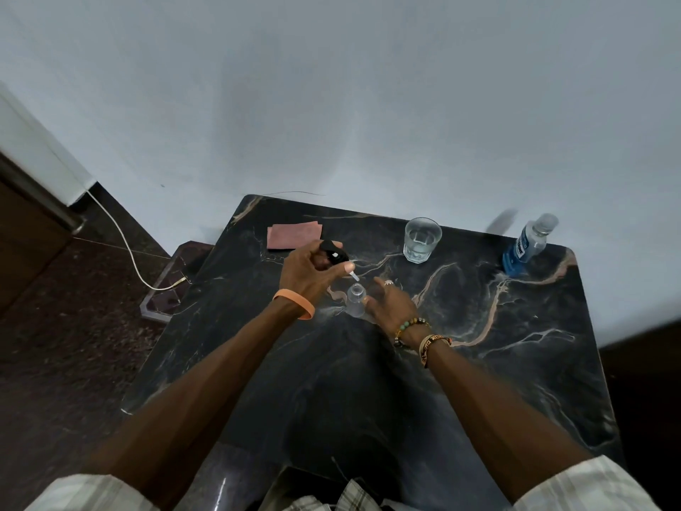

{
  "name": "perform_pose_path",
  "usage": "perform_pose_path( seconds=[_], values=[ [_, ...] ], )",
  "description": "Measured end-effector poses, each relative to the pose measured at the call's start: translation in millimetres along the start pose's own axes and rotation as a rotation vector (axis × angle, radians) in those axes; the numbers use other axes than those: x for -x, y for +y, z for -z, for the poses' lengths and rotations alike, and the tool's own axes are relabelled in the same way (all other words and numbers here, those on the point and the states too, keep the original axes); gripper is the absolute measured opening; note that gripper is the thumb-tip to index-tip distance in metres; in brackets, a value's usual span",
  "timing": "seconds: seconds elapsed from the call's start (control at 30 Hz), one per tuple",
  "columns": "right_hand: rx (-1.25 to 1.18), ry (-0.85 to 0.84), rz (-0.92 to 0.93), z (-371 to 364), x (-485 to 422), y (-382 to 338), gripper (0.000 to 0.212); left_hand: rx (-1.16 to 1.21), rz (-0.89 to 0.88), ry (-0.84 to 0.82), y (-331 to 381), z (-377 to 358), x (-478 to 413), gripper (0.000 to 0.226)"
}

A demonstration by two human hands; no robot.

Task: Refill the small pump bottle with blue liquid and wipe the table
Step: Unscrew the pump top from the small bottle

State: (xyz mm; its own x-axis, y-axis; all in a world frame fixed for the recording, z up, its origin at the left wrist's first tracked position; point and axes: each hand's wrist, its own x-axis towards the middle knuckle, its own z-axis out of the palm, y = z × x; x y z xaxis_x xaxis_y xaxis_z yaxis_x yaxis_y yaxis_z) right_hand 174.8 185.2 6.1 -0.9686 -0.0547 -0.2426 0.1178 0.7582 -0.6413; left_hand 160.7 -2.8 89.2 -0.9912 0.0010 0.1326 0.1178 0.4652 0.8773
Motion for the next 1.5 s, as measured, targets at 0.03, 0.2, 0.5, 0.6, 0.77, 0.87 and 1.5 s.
perform_pose_path(
  seconds=[0.03, 0.2, 0.5, 0.6, 0.77, 0.87, 1.5],
  values=[
    [-0.026, 0.055, -0.002, 3.1, 1.4, -2.2, 0.06, 0.006, -0.007, 0.008, 1.6, 3.4, -0.7, 0.038],
    [-0.21, 0.387, 0.057, 19.4, 10.6, -20.5, 0.038, 0.17, 0.08, 0.156, 2.7, 24.2, 0.4, 0.033],
    [-0.841, -0.025, -0.016, -21.0, 26.3, -113.1, 0.017, 0.862, 0.617, 0.543, -18.8, 30.4, 16.6, 0.034],
    [-0.918, -0.075, -0.05, -35.3, 19.8, -134.9, 0.016, 0.973, 0.687, 0.576, -28.9, 26.8, 27.8, 0.03],
    [-0.798, -0.107, -0.143, -58.8, 4.3, -143.0, 0.02, 0.999, 0.787, 0.628, -45.8, 21.9, 39.3, 0.035],
    [-0.849, -0.15, -0.246, -73.5, -5.8, -138.2, 0.016, 0.937, 0.827, 0.634, -60.3, 18.0, 42.3, 0.034],
    [-0.907, -0.289, -0.786, -132.6, -28.6, -101.5, 0.011, -0.219, 0.768, 0.069, -166.6, 3.9, 54.7, 0.037]
  ],
)
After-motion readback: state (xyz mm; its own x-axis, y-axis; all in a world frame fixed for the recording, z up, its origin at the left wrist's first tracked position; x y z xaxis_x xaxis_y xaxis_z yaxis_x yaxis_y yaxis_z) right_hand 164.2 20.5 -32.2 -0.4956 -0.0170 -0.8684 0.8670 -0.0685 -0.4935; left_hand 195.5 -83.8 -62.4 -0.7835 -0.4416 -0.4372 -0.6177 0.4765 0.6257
